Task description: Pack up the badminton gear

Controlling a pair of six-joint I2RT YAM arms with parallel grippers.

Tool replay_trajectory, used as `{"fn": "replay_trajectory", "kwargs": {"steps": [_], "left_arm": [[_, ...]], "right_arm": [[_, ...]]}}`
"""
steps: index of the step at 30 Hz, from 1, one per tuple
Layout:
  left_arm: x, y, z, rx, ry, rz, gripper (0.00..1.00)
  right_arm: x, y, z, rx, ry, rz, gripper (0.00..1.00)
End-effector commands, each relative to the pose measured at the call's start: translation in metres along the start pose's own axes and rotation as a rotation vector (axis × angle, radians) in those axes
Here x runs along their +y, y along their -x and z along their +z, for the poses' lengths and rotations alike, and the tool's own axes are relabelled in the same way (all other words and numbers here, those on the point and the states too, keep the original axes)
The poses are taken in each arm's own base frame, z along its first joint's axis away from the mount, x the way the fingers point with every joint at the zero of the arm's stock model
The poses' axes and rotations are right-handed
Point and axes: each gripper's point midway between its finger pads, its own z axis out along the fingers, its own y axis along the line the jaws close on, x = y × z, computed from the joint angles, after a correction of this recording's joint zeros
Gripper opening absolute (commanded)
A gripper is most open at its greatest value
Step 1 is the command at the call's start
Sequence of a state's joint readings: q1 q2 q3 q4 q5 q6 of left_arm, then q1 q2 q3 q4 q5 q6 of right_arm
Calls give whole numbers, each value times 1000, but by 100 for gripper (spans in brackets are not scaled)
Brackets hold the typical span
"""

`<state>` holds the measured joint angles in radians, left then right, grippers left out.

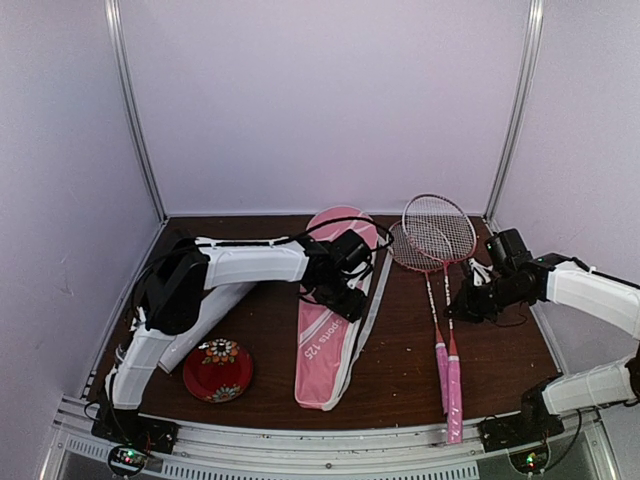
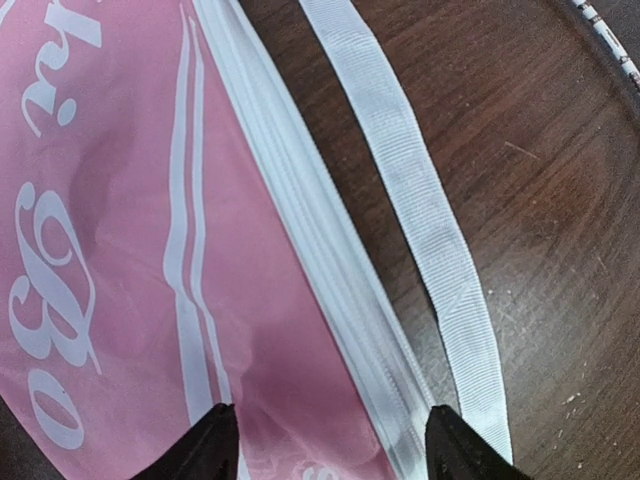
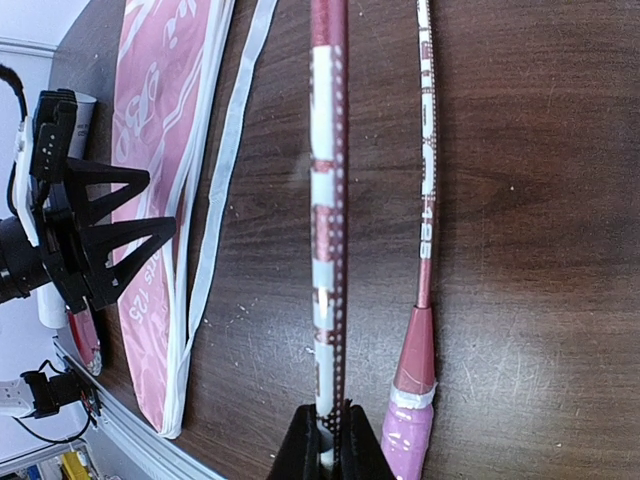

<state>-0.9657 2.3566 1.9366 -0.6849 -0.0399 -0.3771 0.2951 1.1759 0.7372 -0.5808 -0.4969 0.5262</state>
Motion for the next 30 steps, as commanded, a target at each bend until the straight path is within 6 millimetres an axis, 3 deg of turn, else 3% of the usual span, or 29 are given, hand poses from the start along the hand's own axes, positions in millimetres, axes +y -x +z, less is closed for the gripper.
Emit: {"fn": "replay_trajectory", "kwargs": {"steps": [1,9,14,17,22,25,30], "left_arm": [[-1,9,5,-18,3,5,68],[8,3,15,11,55,-2,43],[16,13,-8,-27,79,-44,29],[21,23,-30,-70,91,-80,20],[32,32,-49,-125,81,-164,6],[39,33,-54,-140,72,-206,0],[42,39,-63,-165,59,-225,0]], "right_arm": [[3,-5,-2,-7,6,-27,0],[8,-9,-4,5,-1,-50,0],[5,-19,-5,33,-27,-73,0],[4,-31,-6,67,-41,-92,0],[7,-53,-9,117,-42,-126,0],[9,-69,-8,152,-36,-146,0],[11,-93,-4,210,-39,-174,0]]}}
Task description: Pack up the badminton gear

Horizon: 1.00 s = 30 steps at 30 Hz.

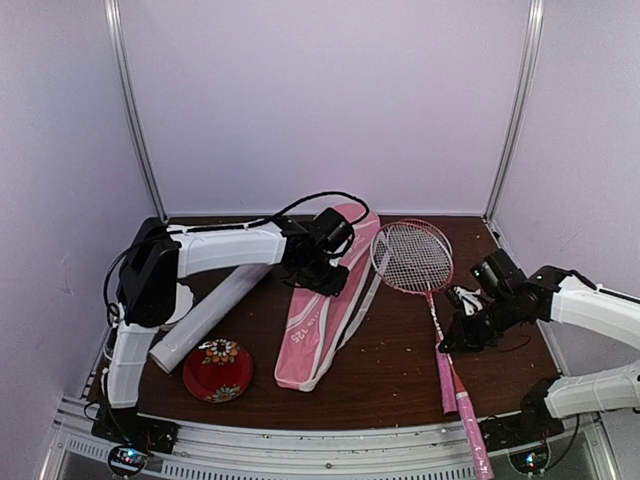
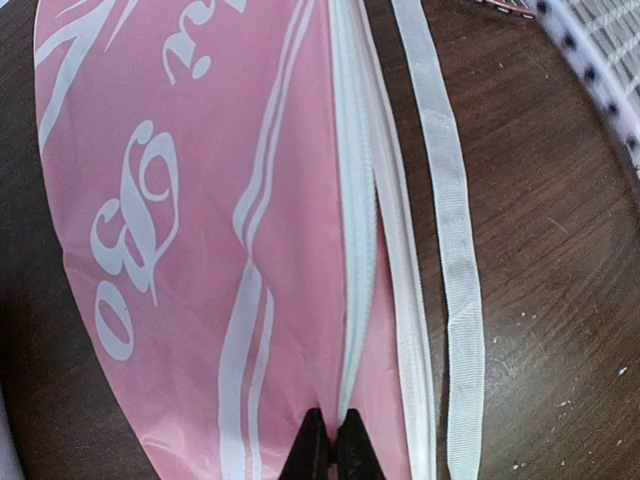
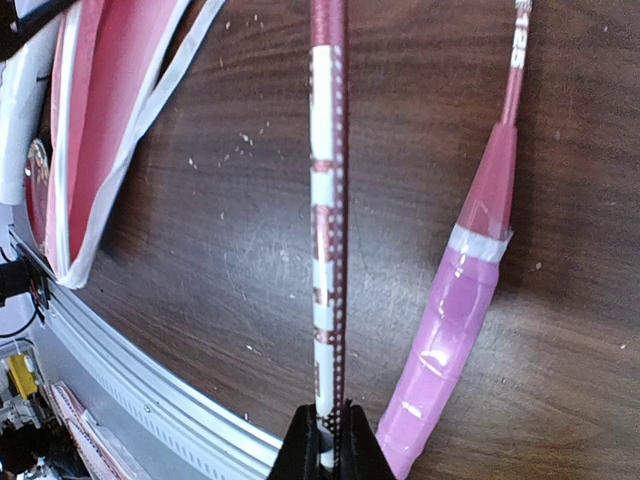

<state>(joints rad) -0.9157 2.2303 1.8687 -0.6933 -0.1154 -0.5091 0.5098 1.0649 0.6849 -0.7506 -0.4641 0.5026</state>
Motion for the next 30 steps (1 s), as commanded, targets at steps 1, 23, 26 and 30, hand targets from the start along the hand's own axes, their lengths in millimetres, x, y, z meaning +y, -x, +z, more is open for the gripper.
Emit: {"fn": "replay_trajectory", "kwargs": {"steps": [1,23,26,30], "left_arm": [[-1,24,-19,-90,-32,-47,0],[-9,33,-48,-137,-103,-33,0],[-17,30,-47,-125,-143,-17,0],[-25,26,-46,-114,-182,10,0]], "right_arm": [[2,-18,5,37,-10,-19,0],[49,-22,45,82,34,-105,0],[59,-9,48,58,44,-106,0],[76,3,56,56,79,-104,0]]}}
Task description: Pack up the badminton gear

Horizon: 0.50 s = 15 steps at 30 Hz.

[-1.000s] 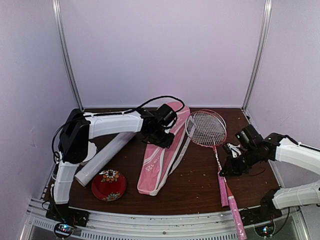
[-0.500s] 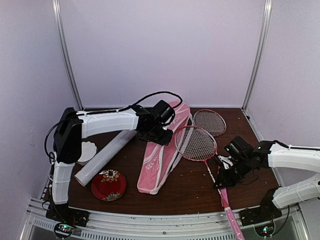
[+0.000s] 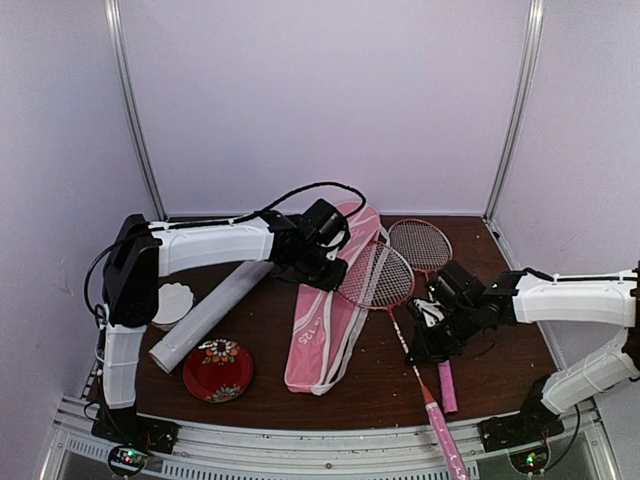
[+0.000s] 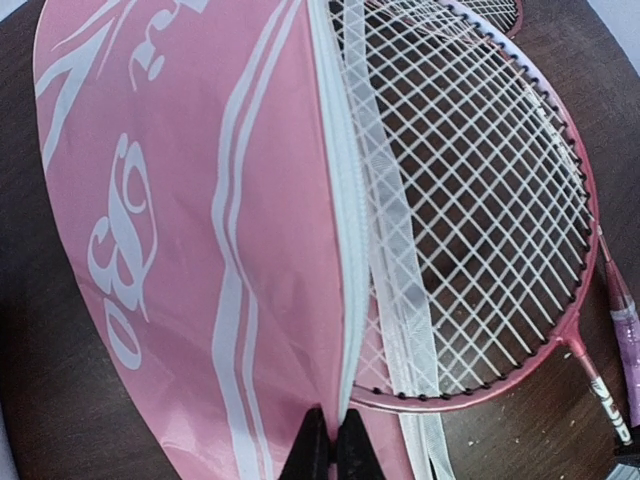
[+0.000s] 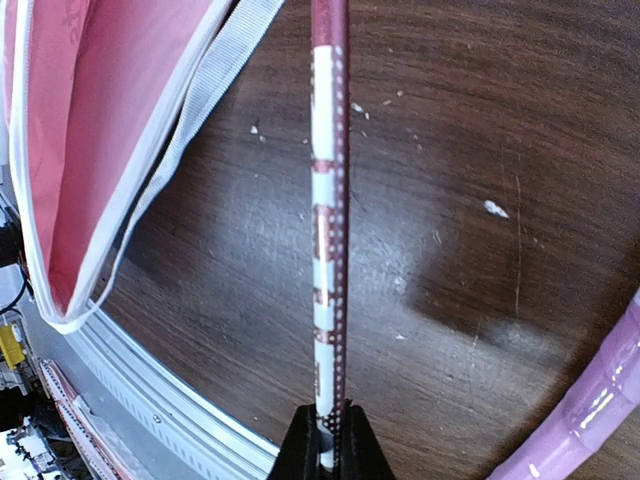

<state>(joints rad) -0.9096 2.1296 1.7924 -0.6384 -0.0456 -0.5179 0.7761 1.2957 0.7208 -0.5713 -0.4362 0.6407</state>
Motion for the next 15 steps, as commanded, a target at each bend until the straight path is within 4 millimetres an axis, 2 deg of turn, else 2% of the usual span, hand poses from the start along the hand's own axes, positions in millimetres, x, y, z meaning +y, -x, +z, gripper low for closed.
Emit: {"fn": "replay_trajectory", "kwargs": {"steps": [1,8,15], "left_arm": [[-20,16,-14,-61,-99,38,0],[-39,11,-15,-51,-171,97,0],[-50,-5,-13,-1,-248,149,0]], "right_arm": [[28,30,2,-69,59,-24,0],[46,55,16,-99,101,-16,0],[65,79,23,-152,151,-9,0]]}}
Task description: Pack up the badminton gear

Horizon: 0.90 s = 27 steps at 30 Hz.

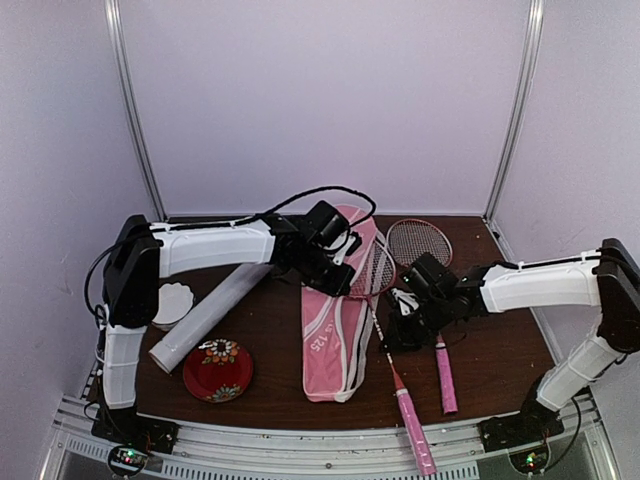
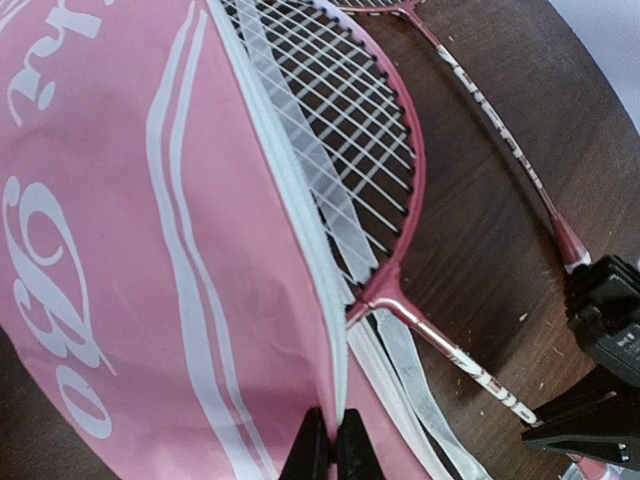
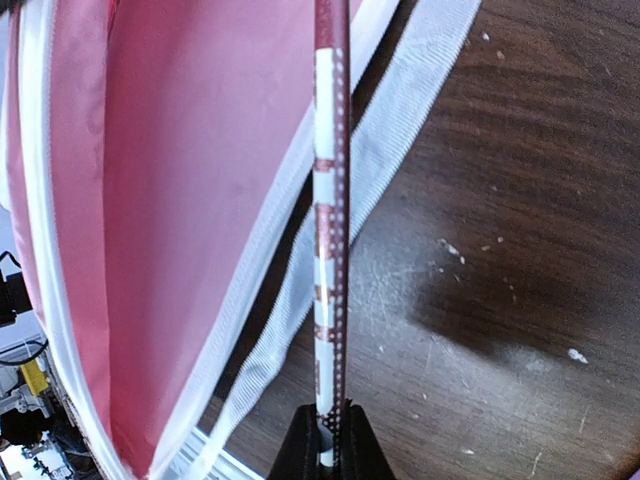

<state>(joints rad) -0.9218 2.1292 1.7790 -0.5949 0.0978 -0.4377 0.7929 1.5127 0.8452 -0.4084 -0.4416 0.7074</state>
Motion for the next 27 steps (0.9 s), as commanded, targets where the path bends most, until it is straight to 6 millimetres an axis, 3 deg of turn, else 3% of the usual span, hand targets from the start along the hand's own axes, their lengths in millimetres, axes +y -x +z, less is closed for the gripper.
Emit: {"fn": "replay_trajectory", "kwargs": {"steps": [1,10,27], "left_arm": [[-21,1,-9,-15,-102,65,0],[-25,-20,-8,33,-151,121,0],[-36,-47,-8,94,-260,157,0]], "right_arm": [[37,36,-2,-116,106,-38,0],[56,56,19,-115,166,-46,0],[68,115,20,-277,284,-1,0]]}}
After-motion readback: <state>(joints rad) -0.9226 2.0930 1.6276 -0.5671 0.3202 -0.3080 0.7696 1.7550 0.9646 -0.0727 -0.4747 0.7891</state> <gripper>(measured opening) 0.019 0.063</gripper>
